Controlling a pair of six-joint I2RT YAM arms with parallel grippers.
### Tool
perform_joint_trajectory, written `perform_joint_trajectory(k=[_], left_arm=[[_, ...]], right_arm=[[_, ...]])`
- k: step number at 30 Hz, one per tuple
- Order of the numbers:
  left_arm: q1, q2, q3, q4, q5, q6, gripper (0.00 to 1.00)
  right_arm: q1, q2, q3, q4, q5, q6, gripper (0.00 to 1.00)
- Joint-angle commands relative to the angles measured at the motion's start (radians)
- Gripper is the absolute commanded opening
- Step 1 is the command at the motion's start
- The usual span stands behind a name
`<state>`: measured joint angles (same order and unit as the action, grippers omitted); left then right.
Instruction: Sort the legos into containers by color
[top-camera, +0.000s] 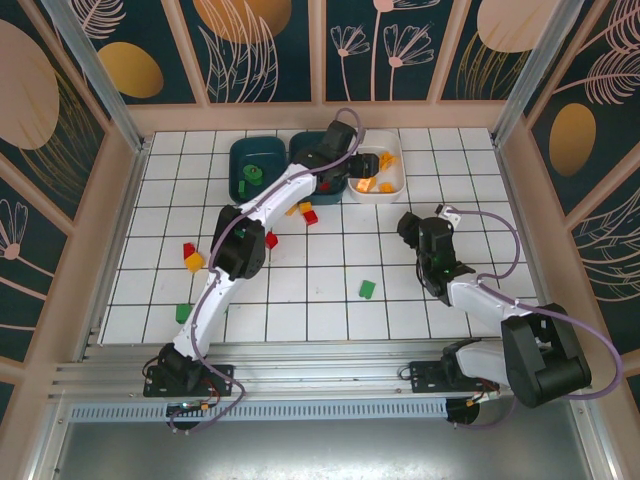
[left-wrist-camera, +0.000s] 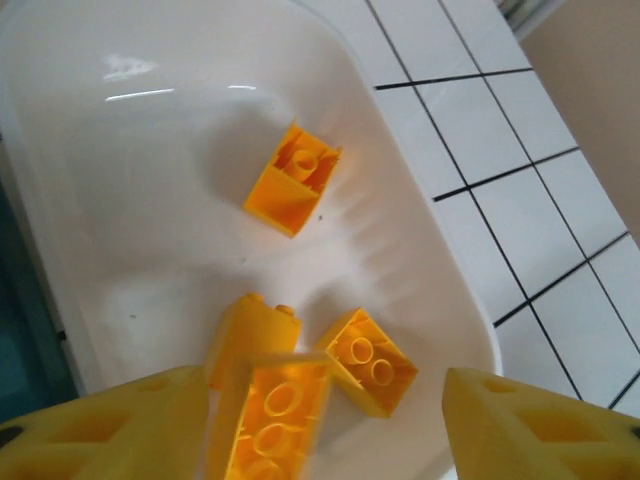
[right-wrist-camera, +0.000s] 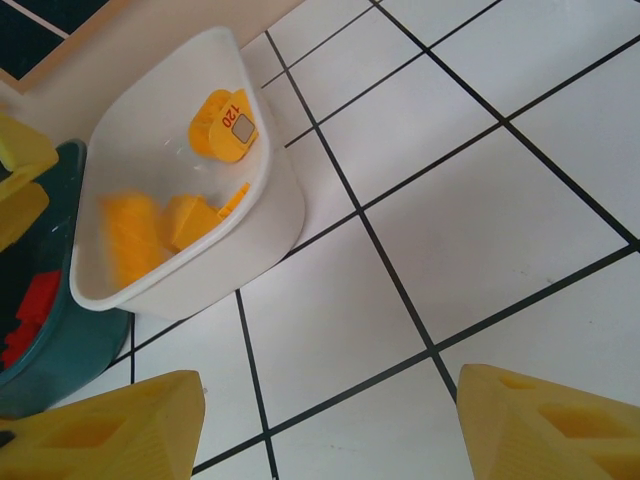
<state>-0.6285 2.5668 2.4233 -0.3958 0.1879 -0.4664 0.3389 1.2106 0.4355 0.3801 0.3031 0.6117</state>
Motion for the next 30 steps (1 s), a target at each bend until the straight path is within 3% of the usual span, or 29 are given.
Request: perform_joint_trajectory(k=[1, 5, 8, 13, 15, 17, 20, 23, 27, 30], left_arm=[[0.002, -0.021, 0.036, 0.028, 0.044, 0.003, 0.71], [0.004, -0.157, -0.056, 0.031, 0.026, 0.015, 0.67], [0.003, -0.425, -0.456, 0.208, -0.068, 0.002, 0.68], [0.017, -0.912, -1.172, 0.535, -0.351, -0.117, 0.87], [0.024, -1.044, -1.371, 0.548, -0.461, -0.180, 0.98], [0.032, -1.143, -1.514, 0.480, -0.549, -0.232, 0.98], [0.033, -1.268, -1.661, 0.361, -0.683, -0.337, 0.99], [0.033, -1.395, -1.817, 0.397, -0.684, -0.381, 0.98], [0.033, -1.493, -1.901, 0.398, -0.706, -0.409, 0.99], [0.033, -1.524, -1.935, 0.426, -0.709, -0.404, 0.98]], right_arm=[[-0.007, -0.018, -0.009, 0.048, -0.009, -0.001, 0.69], [0.002, -0.011, 0.001, 0.045, -0.027, -0.010, 0.68], [0.028, 0.000, 0.015, 0.029, -0.001, -0.023, 0.68], [0.103, 0.016, 0.061, -0.052, 0.063, -0.022, 0.68], [0.161, 0.024, 0.092, -0.198, 0.149, 0.038, 0.68], [0.237, -0.002, 0.082, -0.331, 0.165, 0.130, 0.67], [0.402, -0.053, 0.076, -0.492, 0.196, 0.243, 0.67], [0.547, -0.033, 0.101, -0.671, 0.199, 0.375, 0.71], [0.654, 0.028, 0.111, -0.762, 0.149, 0.494, 0.72], [0.680, 0.096, 0.131, -0.751, 0.117, 0.506, 0.72]])
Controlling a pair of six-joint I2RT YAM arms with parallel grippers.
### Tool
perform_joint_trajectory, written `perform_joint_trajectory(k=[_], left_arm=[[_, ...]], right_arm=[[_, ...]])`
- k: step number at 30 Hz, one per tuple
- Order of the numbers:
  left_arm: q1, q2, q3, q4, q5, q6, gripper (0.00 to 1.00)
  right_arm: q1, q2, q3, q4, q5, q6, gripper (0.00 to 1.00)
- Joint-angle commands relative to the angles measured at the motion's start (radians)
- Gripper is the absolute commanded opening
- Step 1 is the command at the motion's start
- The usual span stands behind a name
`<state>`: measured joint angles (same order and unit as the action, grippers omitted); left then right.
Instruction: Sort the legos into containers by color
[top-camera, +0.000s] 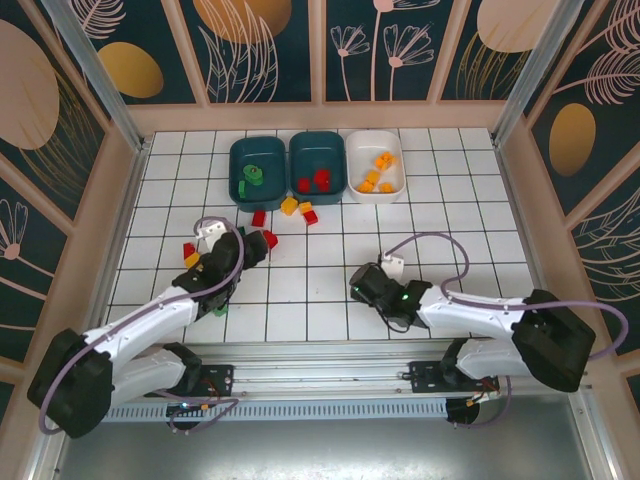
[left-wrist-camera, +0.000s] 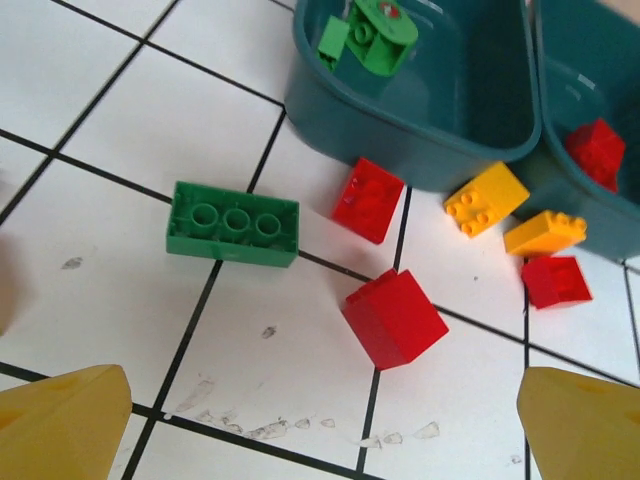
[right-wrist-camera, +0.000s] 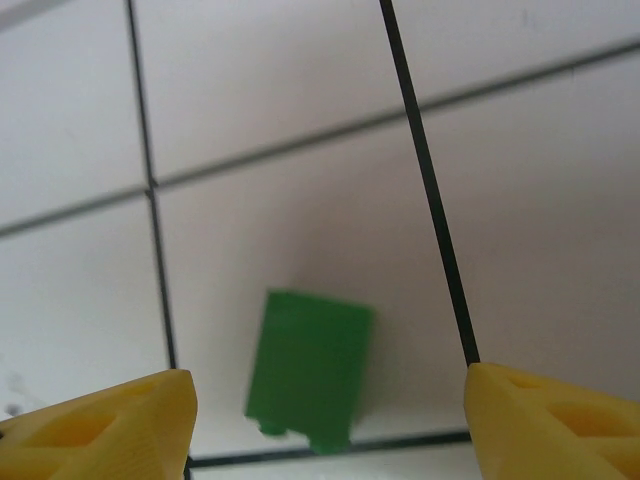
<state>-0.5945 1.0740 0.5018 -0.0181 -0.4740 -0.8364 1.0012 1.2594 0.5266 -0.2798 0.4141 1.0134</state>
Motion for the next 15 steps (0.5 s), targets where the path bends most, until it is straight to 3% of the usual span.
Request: perform_joint_trajectory(k=[1, 10, 15], left_arm=[[0.000, -0.035, -0.015, 0.053, -0.042, -0.030, 0.98], [-0.001, -0.034, 0.001, 0.024, -0.038, 0.003, 0.99], [0.000, -0.058, -0.006, 0.023, -0.038, 0.007, 0.98]], right_arm=[[0.016, 0.077, 0.049, -0.086, -0.001, 0.103, 0.72], [0.017, 0.221, 0.132, -0.070, 0.048, 0.033, 0.59], [-0.008, 0.253, 0.141, -0.055, 0.066, -0.009, 0.59]])
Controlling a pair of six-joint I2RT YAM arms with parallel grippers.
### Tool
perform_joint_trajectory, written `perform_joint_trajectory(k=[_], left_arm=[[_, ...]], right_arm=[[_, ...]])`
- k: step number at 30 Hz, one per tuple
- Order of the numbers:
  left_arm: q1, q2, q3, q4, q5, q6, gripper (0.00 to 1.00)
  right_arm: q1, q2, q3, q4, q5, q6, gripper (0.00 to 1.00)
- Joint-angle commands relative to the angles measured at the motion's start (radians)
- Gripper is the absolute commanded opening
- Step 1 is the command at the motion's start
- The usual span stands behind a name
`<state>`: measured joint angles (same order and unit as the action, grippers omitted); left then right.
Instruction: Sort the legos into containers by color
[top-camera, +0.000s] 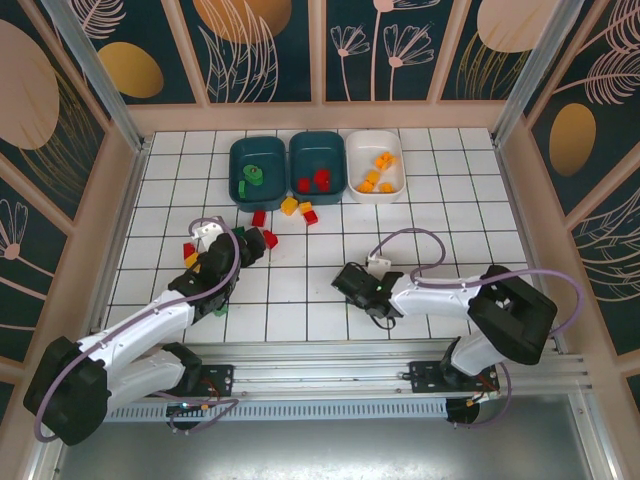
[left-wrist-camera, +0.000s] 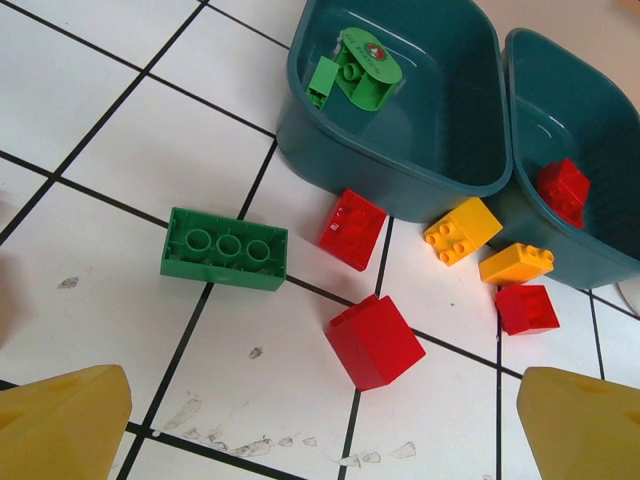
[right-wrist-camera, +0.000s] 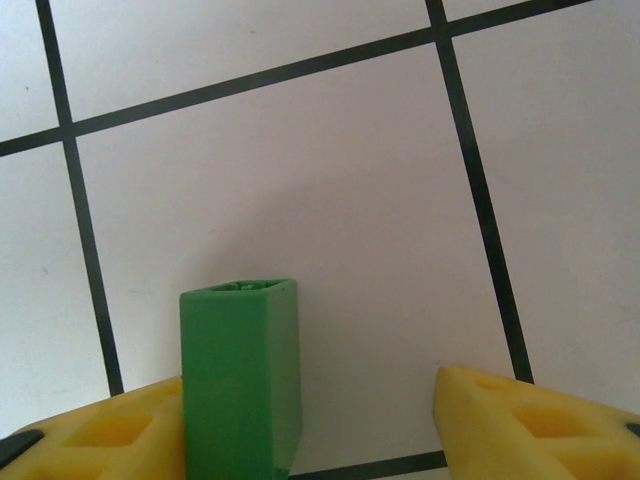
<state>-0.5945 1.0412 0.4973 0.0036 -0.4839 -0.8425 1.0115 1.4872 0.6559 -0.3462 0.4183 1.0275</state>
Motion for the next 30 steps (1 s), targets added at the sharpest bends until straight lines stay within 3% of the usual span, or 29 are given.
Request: perform_joint_trajectory(k=[1, 11, 15, 19, 21, 25, 30], left_arm=[[-0.001, -0.028, -0.001, -0.001, -0.031, 0.016, 0.98], [-0.001, -0.003, 0.040, -0.041, -0.060, 0.026, 0.98], [0.042, -0.023, 0.025, -0.105, -0.093, -0.056, 0.98], [0.221, -0.068, -0.049, -0.071, 0.142, -0.093, 0.99], [0.272, -0.069, -0.055, -0.090, 0.231, -0.099, 0.98], [0.282, -0.085, -0.032, -0.146, 0.325, -0.076, 0.99], [0.290, -0.104, -0.027, -0.204, 0.380, -0.086, 0.98]], right_arm=[[-0.023, 0.022, 0.007, 0.028, 0.065, -0.040, 0.56], [-0.045, 0.013, 0.070, 0.134, 0.102, -0.264, 0.14], [-0.072, 0.020, 0.176, 0.226, 0.091, -0.410, 0.11], [-0.153, 0.145, 0.338, 0.431, -0.115, -0.595, 0.08], [-0.188, 0.243, 0.460, 0.459, -0.161, -0.670, 0.07], [-0.248, 0.454, 0.722, 0.477, -0.292, -0.759, 0.06], [-0.268, 0.699, 1.065, 0.365, -0.357, -0.795, 0.07]])
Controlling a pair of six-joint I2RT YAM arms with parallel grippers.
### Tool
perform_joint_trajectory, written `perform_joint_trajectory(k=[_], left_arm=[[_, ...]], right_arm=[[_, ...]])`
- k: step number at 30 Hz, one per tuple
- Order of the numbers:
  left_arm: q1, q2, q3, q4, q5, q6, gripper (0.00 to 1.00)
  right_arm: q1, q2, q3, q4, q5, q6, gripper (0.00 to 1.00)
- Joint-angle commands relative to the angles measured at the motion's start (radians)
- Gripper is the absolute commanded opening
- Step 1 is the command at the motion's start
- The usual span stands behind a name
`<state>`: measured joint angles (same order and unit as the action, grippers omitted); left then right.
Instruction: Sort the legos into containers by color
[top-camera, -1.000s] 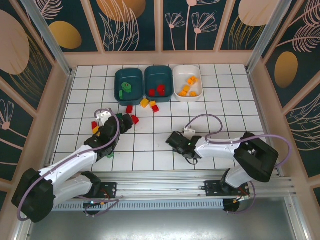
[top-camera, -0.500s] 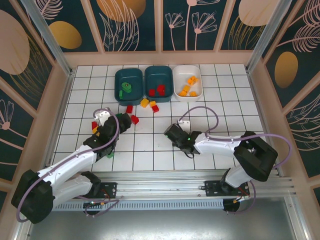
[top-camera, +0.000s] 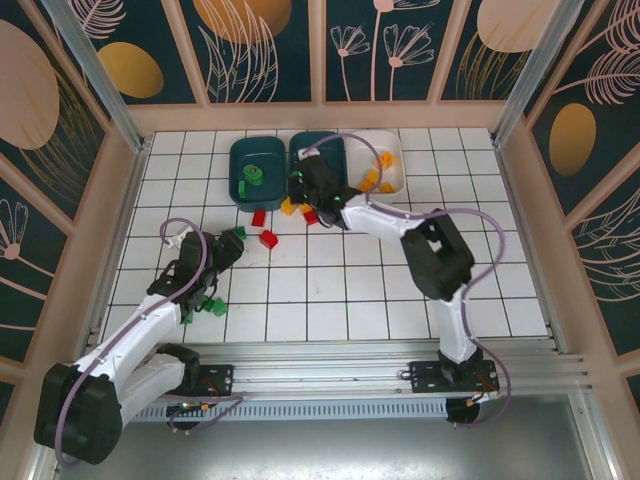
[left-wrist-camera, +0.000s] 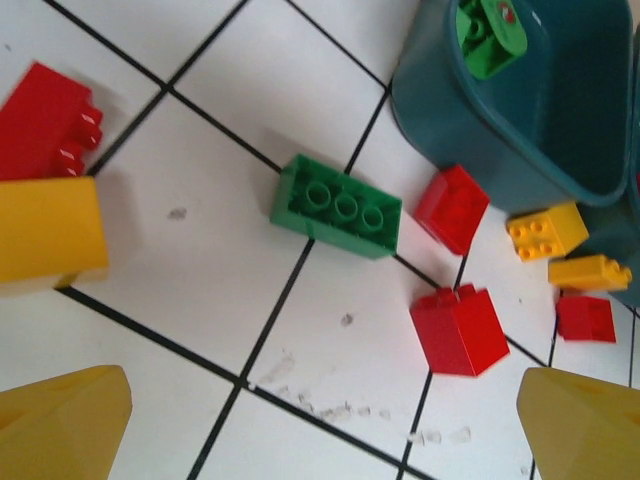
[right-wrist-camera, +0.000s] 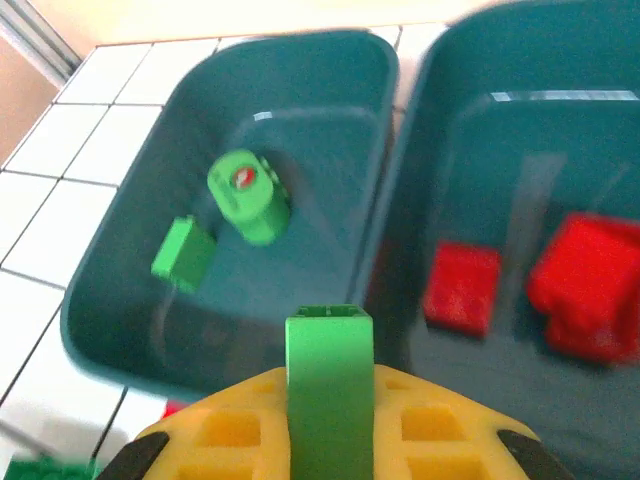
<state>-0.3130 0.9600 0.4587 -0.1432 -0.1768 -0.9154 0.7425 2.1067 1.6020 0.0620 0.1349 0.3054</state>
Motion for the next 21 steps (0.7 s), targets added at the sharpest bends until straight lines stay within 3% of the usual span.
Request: perform_joint_trajectory(k=[1, 8, 13, 18, 21], left_arm=[[0.008, -0.032, 0.003, -0.059, 0.077, -0.016, 0.98], [0.008, -0.029, -0.009, -0.043, 0.100, -0.027, 0.99], [0.008, 0.011, 0.027, -0.066, 0.086, -0.032, 0.99], [0.011, 0.004, 0.091, -0.211, -0.048, -0.122, 0.99], [0.011, -0.027, 0.124, -0.354, -0.098, -0.223, 0.99]], right_arm=[[0.000, 0.112, 0.165, -0.053, -0.085, -0.078, 0.08], [-0.009, 0.347, 0.539, -0.244, -0.115, -0.089, 0.16], [-0.005, 0.416, 0.710, -0.333, -0.115, -0.086, 0.43], [0.000, 0.364, 0.694, -0.345, -0.101, -0.094, 0.46], [0.007, 0.250, 0.546, -0.293, -0.080, -0.093, 0.47]])
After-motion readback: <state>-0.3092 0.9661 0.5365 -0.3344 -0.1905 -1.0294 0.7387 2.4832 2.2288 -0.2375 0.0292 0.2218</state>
